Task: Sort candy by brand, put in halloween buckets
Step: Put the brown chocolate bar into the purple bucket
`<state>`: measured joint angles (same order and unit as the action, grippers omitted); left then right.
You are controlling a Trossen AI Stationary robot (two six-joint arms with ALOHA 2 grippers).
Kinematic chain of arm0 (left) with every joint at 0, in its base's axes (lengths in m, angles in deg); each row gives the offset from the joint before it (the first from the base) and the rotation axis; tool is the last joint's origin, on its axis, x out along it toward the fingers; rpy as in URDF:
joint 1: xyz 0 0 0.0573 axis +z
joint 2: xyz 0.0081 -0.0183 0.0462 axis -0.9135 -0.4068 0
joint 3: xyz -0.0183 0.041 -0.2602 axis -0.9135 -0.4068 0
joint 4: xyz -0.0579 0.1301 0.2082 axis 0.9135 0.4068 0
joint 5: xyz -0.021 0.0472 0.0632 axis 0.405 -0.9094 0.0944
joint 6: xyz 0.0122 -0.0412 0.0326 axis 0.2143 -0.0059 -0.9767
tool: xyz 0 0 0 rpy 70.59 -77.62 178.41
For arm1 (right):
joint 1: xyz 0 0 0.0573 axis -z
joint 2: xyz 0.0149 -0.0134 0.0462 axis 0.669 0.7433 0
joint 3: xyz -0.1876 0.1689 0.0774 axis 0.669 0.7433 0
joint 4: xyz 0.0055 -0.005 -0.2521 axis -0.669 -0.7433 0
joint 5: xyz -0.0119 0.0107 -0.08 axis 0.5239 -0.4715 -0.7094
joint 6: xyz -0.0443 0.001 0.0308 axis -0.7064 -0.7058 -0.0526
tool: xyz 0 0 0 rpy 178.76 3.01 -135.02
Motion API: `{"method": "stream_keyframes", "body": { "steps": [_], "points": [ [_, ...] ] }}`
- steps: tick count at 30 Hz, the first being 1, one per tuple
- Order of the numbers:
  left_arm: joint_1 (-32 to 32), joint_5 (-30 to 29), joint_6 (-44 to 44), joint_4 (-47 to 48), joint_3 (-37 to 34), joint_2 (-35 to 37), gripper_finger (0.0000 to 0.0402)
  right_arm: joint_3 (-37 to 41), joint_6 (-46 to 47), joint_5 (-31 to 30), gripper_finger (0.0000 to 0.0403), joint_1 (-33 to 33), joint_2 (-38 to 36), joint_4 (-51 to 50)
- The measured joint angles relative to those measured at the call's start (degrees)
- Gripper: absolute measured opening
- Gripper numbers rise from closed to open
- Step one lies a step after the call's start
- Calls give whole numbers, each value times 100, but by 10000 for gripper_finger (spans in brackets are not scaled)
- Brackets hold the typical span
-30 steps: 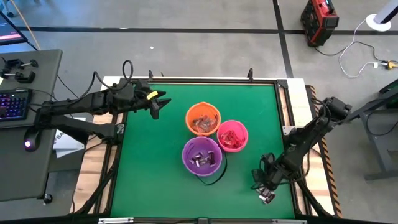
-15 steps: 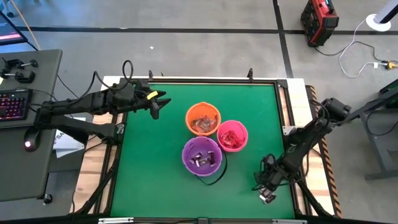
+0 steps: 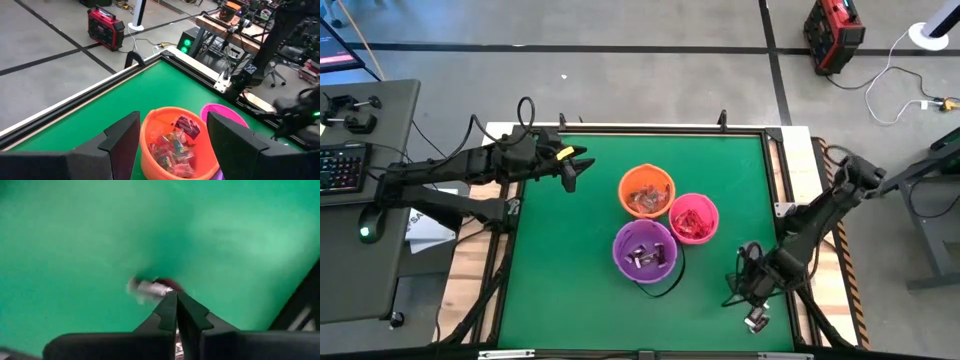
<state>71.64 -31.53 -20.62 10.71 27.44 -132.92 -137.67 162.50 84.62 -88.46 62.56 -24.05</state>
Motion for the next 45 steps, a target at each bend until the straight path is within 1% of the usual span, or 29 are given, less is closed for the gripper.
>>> {"method": "stream_keyframes", "body": {
  "steps": [2, 4, 7, 9, 15, 17, 21, 24, 28, 30, 32, 35, 38, 40, 42, 43, 45],
  "points": [
    [0, -43, -2, 0, 1, 0, 220, -456, -294, -497, 0, 131, -89, -367],
    [0, -75, -1, 0, 1, 0, 220, -878, -677, -1106, 0, 290, -144, -499],
    [0, -86, 0, 0, 1, 0, 220, -1376, -1503, -1847, 0, 569, -139, -285],
    [0, -86, 0, 0, 1, 0, 220, -1602, -2176, -2109, 0, 803, -139, 155],
    [0, -86, 34, 0, 1, -2, 220, -2375, -4172, -2596, 0, 1461, -134, 1199],
    [0, -86, 34, -3, 1, -2, 220, -2574, -4732, -2625, 0, 1679, -134, 1432],
    [0, -86, 34, -2, 1, -2, 220, -2689, -5367, -2367, 0, 2095, -119, 1780],
    [0, -86, 36, 0, 1, -2, 220, -2531, -5501, -2132, 0, 2283, -117, 1864],
    [0, -86, 37, 0, 1, -1, 220, -2383, -5511, -1643, 0, 2258, -106, 1841],
    [0, -85, 36, 0, 1, -2, 220, -2369, -5510, -1411, 2, 2154, -104, 1844],
    [0, -86, 12, 0, 1, -2, 220, -2367, -5483, -1227, 12, 2001, -20, 1855],
    [0, -83, 8, 0, 1, -2, 220, -2367, -5419, -698, 50, 1747, 358, 1860],
    [0, -81, 43, 1, 1, 0, 220, -2355, -5749, -102, 111, 1573, 925, 1911],
    [0, -81, 52, 0, 1, -2, 220, -2354, -6217, 152, 154, 1504, 1307, 2098],
    [0, -79, 54, 0, 1, -2, 220, -2359, -6897, 452, 193, 1444, 1693, 2356],
    [0, -67, 53, 0, 1, -2, 220, -2409, -7274, 567, 209, 1416, 1886, 2422],
    [0, 36, 52, 0, 1, -2, 220, -2533, -8150, 608, 232, 1360, 2231, 2417]
  ]
}}
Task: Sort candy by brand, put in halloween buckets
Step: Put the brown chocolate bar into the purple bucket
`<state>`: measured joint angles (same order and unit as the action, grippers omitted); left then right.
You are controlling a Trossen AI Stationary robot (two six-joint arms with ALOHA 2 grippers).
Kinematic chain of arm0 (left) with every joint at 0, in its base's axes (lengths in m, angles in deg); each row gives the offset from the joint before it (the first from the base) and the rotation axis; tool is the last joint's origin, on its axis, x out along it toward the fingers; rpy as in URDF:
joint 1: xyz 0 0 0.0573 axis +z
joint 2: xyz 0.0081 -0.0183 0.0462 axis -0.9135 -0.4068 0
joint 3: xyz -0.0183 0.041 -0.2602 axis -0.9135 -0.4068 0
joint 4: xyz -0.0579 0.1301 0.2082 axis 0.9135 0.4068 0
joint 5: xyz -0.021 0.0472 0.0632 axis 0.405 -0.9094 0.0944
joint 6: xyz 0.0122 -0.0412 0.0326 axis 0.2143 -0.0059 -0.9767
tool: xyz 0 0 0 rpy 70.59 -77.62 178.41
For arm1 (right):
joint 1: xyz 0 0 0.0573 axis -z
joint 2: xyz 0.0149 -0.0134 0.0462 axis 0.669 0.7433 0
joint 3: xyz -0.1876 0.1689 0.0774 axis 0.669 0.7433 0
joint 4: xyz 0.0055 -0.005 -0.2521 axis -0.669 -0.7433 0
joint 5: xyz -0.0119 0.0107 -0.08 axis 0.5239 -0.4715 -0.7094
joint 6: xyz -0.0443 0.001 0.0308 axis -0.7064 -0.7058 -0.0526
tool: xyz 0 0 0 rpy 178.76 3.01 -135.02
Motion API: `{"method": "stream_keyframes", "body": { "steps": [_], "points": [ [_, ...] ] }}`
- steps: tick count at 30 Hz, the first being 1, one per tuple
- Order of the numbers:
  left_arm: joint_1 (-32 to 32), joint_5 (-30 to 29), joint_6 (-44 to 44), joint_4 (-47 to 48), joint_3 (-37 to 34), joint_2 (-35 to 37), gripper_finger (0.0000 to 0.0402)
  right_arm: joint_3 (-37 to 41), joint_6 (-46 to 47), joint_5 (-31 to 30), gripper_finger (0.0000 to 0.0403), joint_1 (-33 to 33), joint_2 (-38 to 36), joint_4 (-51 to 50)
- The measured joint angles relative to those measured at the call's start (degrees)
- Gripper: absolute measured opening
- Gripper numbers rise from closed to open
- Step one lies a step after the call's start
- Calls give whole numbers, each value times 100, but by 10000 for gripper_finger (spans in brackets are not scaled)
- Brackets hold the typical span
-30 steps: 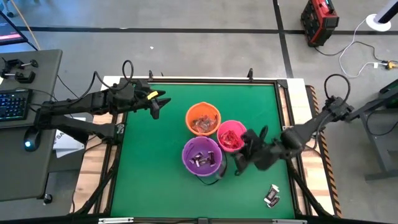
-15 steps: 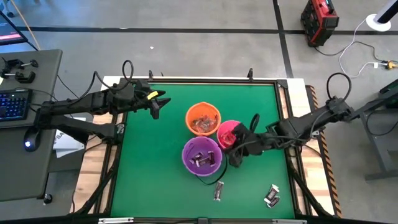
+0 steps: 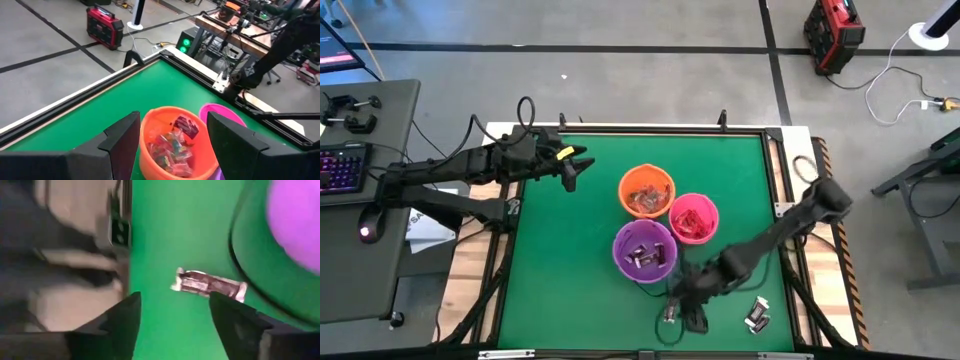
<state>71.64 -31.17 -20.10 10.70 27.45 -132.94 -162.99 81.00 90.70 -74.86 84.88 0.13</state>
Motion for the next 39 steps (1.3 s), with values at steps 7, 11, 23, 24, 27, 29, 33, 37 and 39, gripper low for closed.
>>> {"method": "stream_keyframes", "body": {
  "steps": [7, 11, 23, 24, 27, 29, 33, 37, 39],
  "points": [
    [-2, 35, 2, 2, 0, 0, 220, -190, -2572, -48, 243, -219, 765, -253],
    [-2, 35, 2, 2, 0, 0, 220, -190, -3615, -324, 243, -254, 970, -303],
    [-2, 32, 4, 7, 0, -36, 220, -190, -5722, -439, 243, -168, 1099, 68],
    [-2, 32, 4, 5, 0, -57, 220, -190, -5796, -441, 243, -154, 1152, 98],
    [-2, 32, 4, 13, 2, -130, 220, -183, -5966, -459, 243, -149, 1243, 109],
    [-2, 32, 0, 11, 2, -181, 220, -183, -6116, -523, 243, -153, 1247, 117],
    [-2, 32, 0, 4, 2, -313, 220, -183, -6553, -539, 243, -178, 1247, 375],
    [-2, 34, 0, 7, 2, -437, 220, -186, -6701, -488, 243, -156, 1326, 638],
    [-2, 36, 2, 0, 2, -487, 220, -183, -6702, -488, 243, -122, 1399, 598]
  ]
}}
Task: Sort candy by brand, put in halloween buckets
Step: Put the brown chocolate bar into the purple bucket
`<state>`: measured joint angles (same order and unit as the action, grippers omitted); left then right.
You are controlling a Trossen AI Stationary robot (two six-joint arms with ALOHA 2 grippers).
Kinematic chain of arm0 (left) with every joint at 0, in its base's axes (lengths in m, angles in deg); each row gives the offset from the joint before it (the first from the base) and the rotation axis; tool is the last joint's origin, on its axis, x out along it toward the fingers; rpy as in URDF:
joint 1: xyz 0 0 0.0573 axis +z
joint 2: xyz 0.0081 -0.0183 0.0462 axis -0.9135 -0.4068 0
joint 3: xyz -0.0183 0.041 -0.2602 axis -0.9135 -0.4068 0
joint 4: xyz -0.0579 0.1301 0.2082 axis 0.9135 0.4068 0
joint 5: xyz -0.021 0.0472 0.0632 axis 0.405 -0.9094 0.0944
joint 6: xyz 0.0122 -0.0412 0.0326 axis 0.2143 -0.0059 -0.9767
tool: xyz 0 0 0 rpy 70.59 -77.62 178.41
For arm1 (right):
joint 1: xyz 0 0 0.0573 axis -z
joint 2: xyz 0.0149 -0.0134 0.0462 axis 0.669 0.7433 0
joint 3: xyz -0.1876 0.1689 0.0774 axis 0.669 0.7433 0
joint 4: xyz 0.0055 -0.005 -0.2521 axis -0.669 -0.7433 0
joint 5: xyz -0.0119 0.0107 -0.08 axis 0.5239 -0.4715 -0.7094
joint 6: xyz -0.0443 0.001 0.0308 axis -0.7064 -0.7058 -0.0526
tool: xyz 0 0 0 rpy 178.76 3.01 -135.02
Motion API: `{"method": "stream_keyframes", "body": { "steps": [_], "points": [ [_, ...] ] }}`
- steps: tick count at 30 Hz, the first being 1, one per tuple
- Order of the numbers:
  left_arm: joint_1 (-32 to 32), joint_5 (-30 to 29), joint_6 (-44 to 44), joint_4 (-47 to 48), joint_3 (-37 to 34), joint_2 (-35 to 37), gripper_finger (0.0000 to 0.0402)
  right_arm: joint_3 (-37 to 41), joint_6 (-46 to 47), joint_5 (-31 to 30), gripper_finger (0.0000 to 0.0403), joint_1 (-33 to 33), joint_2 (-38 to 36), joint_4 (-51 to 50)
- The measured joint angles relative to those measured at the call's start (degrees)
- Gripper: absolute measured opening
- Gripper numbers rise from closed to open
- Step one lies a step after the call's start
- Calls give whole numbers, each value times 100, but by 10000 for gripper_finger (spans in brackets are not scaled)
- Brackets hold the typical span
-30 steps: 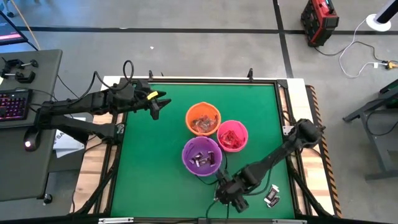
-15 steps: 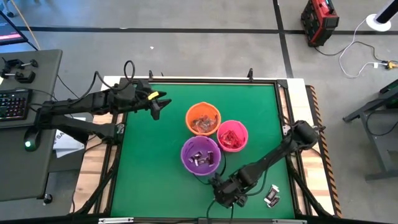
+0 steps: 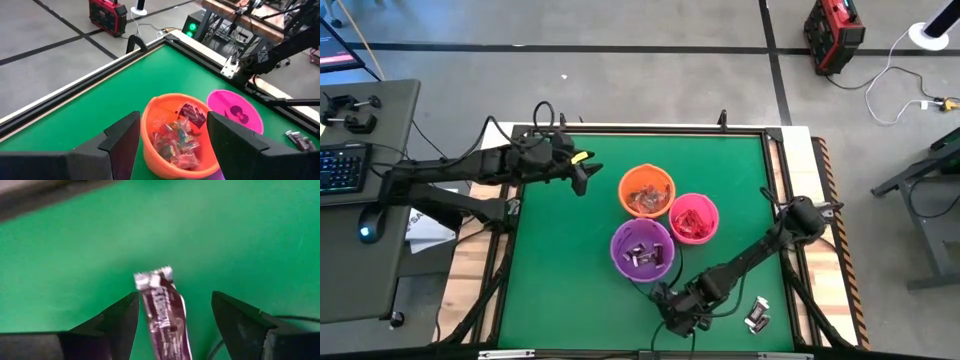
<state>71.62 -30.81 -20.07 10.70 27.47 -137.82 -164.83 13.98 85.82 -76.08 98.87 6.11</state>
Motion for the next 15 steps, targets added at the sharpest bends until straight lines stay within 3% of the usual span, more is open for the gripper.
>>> {"method": "stream_keyframes", "body": {
  "steps": [8, 11, 15],
  "points": [
    [-2, 235, 2, 4, 0, -41, 220, -2, 0, 84, 234, 36, 229, -70],
    [-2, 278, 0, 1, 0, -39, 220, -13, 2, 247, 203, 30, 266, -174],
    [-2, 284, -2, -1, 0, -39, 220, -13, 2, 186, 128, -32, 253, -261]
  ]
}}
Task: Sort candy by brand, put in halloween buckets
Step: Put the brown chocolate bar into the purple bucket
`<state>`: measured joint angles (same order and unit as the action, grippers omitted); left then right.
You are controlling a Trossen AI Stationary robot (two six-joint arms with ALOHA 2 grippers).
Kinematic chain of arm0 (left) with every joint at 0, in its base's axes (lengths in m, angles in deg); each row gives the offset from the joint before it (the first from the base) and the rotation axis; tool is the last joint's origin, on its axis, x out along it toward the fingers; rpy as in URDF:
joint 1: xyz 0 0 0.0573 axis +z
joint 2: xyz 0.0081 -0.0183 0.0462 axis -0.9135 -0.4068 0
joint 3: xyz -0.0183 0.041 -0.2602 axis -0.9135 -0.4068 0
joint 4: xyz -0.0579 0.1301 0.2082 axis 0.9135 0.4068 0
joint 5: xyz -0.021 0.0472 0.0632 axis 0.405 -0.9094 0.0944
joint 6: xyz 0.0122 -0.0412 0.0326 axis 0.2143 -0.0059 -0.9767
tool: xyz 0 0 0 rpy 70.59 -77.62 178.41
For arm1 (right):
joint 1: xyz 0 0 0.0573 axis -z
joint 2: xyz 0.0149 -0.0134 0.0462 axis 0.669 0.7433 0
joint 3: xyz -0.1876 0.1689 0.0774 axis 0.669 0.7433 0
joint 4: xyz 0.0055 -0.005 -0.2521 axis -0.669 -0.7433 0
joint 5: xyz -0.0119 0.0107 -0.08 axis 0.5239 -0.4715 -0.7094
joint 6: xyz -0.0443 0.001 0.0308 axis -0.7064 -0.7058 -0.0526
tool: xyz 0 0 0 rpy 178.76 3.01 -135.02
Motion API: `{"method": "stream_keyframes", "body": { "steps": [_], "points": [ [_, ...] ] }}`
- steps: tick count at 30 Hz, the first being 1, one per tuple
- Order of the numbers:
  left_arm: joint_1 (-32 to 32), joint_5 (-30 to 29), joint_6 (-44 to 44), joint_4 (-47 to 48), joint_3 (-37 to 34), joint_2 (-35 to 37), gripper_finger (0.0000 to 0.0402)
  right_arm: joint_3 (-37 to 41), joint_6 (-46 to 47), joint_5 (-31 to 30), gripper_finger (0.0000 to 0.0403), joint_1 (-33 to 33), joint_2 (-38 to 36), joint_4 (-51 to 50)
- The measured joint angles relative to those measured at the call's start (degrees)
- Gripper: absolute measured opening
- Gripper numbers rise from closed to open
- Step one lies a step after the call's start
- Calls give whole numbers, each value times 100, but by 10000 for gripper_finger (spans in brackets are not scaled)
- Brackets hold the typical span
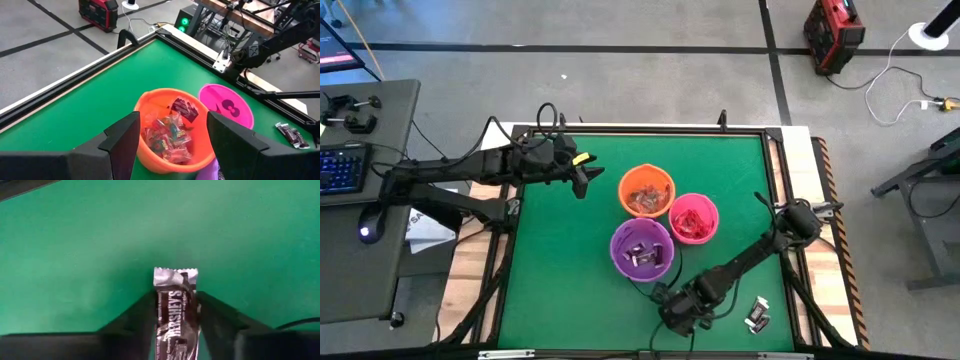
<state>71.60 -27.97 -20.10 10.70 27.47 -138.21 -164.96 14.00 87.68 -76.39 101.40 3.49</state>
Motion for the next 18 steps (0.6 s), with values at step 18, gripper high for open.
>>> {"method": "stream_keyframes", "body": {
  "steps": [18],
  "points": [
    [0, -20, -209, 1, -1, 2, 220, -779, 2281, -842, 2, -95, -2106, -3110]
  ]
}}
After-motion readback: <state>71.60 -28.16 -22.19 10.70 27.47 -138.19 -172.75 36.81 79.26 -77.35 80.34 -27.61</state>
